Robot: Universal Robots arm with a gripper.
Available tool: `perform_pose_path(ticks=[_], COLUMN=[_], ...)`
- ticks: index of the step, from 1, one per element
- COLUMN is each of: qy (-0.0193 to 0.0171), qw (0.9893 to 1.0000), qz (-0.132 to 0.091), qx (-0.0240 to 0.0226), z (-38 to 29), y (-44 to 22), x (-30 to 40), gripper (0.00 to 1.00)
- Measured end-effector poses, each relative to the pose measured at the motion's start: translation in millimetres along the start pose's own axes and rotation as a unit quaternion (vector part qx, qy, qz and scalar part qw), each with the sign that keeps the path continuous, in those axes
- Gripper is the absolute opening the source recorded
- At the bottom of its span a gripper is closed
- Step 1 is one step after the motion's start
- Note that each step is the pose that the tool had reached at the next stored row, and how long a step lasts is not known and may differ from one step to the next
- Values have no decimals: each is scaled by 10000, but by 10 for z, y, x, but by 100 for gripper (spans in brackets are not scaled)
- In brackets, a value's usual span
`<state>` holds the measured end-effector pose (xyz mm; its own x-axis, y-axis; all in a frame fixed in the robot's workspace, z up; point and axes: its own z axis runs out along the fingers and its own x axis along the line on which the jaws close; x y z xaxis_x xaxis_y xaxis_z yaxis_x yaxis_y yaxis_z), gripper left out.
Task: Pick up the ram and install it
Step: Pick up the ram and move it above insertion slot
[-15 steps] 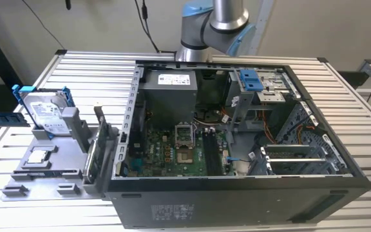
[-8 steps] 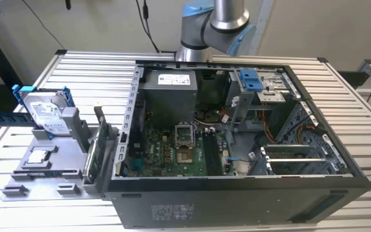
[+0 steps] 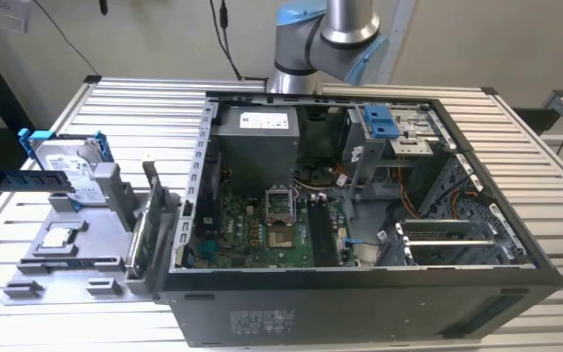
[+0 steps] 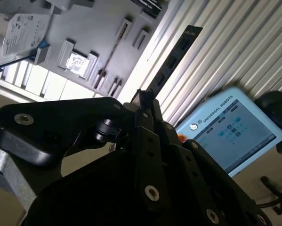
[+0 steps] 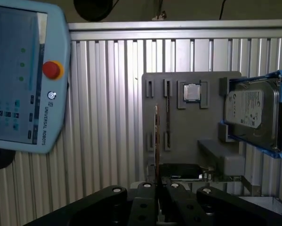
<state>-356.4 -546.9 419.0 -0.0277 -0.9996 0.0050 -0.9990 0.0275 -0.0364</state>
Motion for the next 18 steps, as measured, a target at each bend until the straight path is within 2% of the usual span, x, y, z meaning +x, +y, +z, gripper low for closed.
perform_pose_path(ticks=[18], qy=[0], qw=[10000], qz=[0], qx=[-9], z=[20], y=[-556], x=[-15], gripper=[14])
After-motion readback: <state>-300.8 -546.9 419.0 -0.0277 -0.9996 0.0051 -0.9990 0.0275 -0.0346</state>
